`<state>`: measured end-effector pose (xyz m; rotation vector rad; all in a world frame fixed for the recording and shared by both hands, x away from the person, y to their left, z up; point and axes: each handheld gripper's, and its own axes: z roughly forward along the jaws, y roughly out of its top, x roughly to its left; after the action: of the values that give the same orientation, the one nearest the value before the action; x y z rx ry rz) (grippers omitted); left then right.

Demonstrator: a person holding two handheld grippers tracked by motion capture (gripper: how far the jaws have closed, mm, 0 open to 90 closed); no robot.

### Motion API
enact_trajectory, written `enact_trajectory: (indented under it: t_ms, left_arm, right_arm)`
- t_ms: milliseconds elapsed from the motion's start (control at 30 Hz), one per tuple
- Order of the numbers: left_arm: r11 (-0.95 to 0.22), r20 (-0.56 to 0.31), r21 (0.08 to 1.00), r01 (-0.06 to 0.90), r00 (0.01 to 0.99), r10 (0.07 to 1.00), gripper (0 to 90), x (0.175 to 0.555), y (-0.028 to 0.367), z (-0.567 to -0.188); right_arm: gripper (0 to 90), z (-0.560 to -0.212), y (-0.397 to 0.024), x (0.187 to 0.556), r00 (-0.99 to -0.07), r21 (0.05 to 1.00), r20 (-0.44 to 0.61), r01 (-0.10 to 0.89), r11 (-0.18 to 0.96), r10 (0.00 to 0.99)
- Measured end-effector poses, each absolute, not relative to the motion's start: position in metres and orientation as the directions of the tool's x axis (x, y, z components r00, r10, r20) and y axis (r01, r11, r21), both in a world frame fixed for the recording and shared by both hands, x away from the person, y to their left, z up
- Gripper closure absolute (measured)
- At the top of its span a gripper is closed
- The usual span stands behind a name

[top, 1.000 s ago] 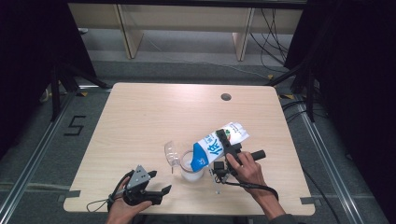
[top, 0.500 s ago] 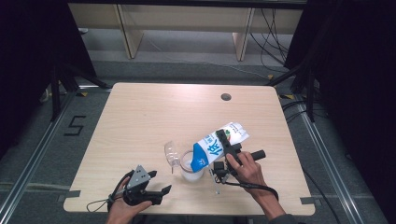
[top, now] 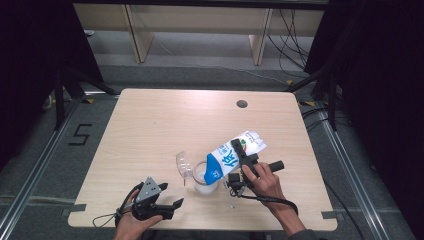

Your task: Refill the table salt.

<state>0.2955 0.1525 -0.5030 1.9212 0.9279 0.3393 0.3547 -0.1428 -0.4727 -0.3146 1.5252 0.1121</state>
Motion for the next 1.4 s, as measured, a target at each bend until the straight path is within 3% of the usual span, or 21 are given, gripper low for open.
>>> enact_trajectory:
  t_ms: [600,667,800,1400]
  left_arm:
    - [-0.27,-0.139,0.844,0.463,0.675,0.724,22.2,0.2956,0.1525,-0.5031]
    - [-0.271,-0.139,0.844,0.463,0.676,0.723,22.2,0.2955,0.1524,-0.503]
    - [-0.271,-0.139,0.844,0.463,0.677,0.723,22.2,0.2955,0.1525,-0.503]
    - [-0.272,-0.138,0.844,0.462,0.678,0.722,22.2,0.2955,0.1524,-0.503]
  right_arm:
    - [67.3,-0.4722,-0.1425,0.3549,0.061,-0.145,-0.989,-0.283,0.948,-0.133]
    - [67.5,-0.4696,-0.141,0.355,0.085,-0.193,-0.981,-0.291,0.937,-0.176]
    - [67.6,-0.4743,-0.142,0.354,0.06,-0.138,-0.99,-0.279,0.95,-0.126]
    - [68.8,-0.4736,-0.1418,0.3537,0.062,-0.145,-0.989,-0.281,0.949,-0.133]
